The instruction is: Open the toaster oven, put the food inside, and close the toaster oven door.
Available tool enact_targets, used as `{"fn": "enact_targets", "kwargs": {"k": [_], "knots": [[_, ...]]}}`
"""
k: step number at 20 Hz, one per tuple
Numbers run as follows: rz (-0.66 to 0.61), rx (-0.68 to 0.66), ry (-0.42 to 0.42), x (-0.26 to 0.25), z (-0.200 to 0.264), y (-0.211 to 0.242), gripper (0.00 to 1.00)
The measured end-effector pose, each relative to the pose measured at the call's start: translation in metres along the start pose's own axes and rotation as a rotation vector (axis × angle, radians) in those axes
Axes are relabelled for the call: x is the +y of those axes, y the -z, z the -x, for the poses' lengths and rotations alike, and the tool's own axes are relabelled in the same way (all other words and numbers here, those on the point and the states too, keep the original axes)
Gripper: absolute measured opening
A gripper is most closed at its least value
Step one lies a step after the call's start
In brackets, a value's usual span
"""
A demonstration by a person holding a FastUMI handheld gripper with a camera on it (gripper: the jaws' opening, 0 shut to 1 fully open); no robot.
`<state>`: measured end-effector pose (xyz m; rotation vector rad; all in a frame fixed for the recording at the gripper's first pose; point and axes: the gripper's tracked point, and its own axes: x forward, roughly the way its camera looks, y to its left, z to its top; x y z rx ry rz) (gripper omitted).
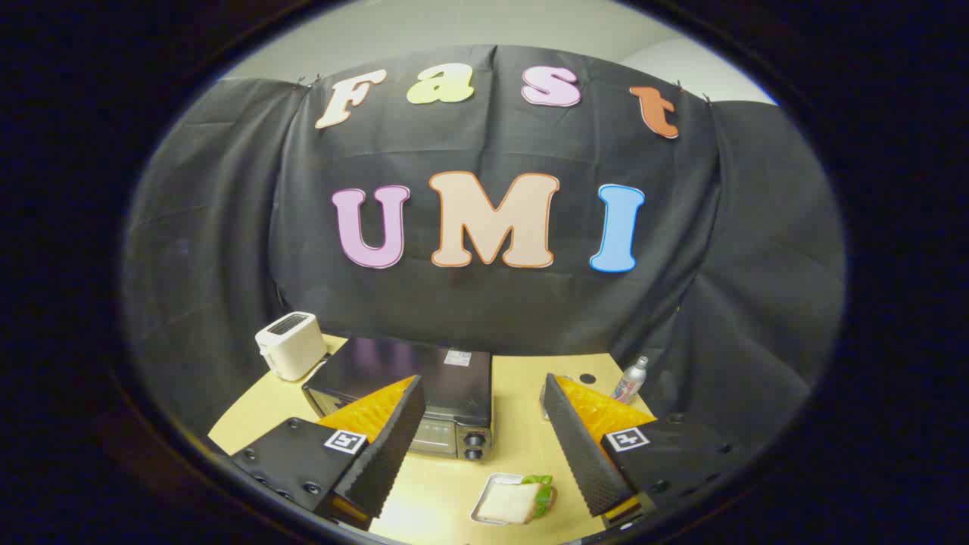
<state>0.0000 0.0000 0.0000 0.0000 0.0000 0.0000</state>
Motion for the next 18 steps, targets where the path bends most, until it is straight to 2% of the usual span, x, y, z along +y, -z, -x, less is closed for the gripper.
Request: {"fn": "enact_targets", "kwargs": {"k": [4, 18], "knots": [[-0.034, -0.009, -0.002, 0.002, -0.001, -0.005, 0.99], [-0.023, 0.01, 0.012, 0.016, -0.009, 0.0, 0.99]]}}
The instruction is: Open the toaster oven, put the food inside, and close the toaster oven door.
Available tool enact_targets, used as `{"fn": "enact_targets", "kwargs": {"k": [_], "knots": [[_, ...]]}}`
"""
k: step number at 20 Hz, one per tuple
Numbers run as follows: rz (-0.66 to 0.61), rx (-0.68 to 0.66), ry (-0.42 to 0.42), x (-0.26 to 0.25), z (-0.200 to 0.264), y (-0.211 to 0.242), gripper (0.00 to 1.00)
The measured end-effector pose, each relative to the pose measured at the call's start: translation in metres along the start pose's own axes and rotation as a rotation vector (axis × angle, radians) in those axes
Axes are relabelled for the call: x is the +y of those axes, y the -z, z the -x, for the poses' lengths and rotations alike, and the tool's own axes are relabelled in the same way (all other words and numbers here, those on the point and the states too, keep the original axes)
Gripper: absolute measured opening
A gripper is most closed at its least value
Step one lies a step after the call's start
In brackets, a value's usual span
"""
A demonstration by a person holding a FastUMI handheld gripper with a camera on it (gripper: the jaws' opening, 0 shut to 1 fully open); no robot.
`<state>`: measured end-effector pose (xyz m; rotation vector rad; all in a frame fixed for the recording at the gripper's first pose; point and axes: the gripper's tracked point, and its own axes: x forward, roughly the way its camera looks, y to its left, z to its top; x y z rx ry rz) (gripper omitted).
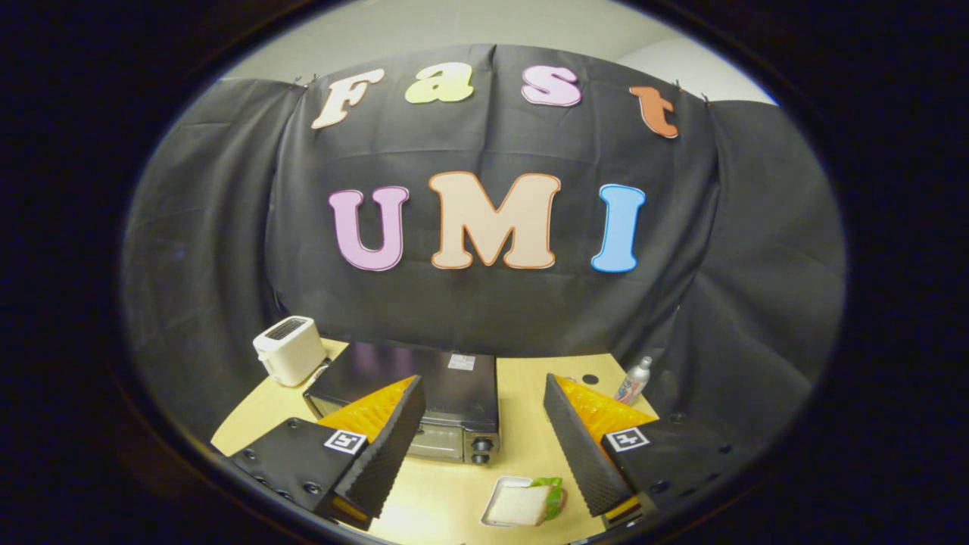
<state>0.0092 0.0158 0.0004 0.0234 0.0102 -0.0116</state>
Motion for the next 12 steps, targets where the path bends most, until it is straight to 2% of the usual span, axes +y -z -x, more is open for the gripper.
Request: {"fn": "enact_targets", "kwargs": {"k": [12], "knots": [[-0.011, 0.055, 0.014, 0.041, -0.017, 0.024, 0.99]]}}
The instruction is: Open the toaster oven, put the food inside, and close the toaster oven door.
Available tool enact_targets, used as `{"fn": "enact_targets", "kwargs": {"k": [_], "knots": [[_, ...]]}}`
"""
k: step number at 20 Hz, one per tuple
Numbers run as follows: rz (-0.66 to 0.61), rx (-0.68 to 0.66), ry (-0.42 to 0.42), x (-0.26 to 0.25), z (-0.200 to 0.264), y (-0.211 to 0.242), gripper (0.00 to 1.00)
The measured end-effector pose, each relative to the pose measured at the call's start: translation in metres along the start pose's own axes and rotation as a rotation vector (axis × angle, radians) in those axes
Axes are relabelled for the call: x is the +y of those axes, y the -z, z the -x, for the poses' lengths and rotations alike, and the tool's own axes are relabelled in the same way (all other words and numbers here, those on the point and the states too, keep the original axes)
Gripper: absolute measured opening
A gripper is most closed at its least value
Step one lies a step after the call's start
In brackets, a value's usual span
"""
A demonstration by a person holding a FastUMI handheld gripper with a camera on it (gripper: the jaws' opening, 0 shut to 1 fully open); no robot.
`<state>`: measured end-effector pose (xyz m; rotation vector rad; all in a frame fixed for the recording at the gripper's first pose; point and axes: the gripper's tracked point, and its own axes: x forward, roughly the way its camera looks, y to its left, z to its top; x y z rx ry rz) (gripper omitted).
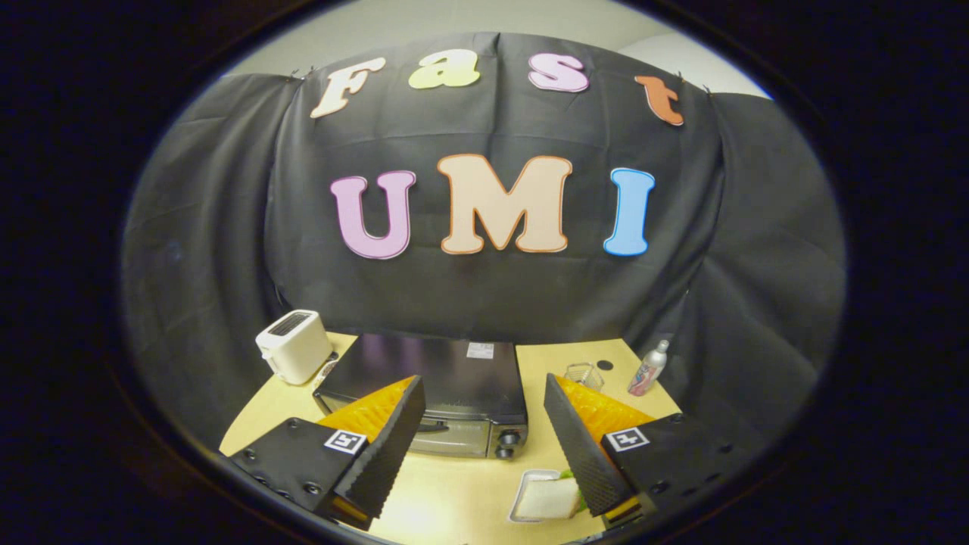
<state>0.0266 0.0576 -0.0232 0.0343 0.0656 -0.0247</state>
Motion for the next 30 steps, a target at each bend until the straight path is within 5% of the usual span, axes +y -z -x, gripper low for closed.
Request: {"fn": "enact_targets", "kwargs": {"k": [14, 30], "knots": [[-0.064, 0.103, 0.106, 0.044, -0.064, 0.063, 0.99], [-0.119, 0.059, 0.066, 0.102, -0.12, 0.132, 0.99]]}}
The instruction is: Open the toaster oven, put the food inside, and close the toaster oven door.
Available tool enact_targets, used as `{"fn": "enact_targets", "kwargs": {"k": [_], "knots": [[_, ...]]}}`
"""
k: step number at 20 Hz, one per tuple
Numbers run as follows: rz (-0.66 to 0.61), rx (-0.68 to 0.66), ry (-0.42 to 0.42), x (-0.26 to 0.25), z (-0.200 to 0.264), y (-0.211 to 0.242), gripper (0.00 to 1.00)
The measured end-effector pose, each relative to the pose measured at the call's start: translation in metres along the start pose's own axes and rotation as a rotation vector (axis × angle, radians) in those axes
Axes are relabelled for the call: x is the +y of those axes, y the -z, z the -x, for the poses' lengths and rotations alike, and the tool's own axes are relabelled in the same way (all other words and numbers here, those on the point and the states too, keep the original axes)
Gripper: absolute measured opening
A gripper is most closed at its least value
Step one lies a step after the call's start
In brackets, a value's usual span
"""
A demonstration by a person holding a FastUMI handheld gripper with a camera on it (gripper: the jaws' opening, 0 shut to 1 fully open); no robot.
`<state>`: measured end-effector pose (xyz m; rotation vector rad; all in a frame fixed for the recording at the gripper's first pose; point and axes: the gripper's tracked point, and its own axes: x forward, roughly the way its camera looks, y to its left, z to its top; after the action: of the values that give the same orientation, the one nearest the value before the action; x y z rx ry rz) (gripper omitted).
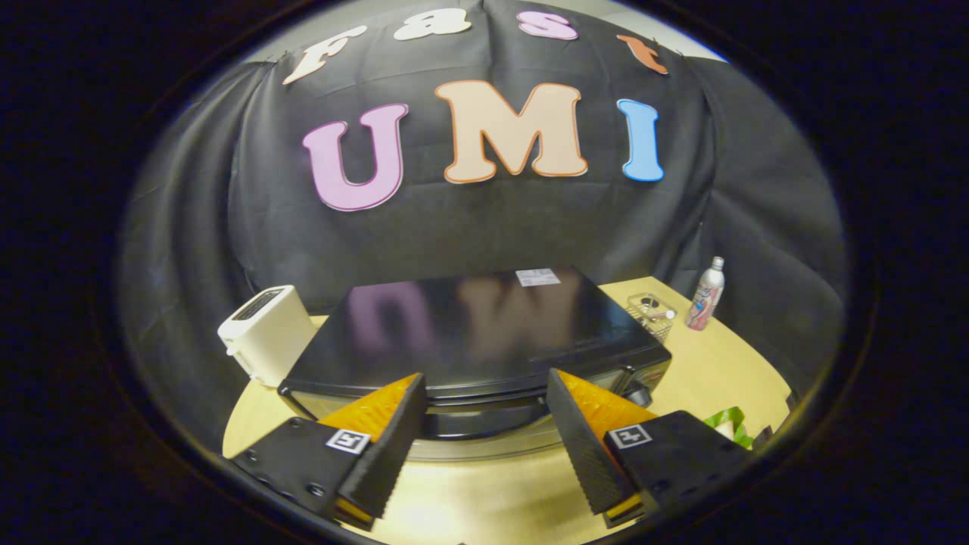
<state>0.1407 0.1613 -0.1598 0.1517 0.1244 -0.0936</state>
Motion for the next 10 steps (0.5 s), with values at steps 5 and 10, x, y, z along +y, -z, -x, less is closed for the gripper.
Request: {"fn": "enact_targets", "kwargs": {"k": [5, 10], "knots": [[0.006, -0.089, -0.01, -0.0002, 0.001, 0.0006, 0.97], [-0.034, -0.185, -0.044, -0.0022, 0.0021, -0.0009, 0.94]]}}
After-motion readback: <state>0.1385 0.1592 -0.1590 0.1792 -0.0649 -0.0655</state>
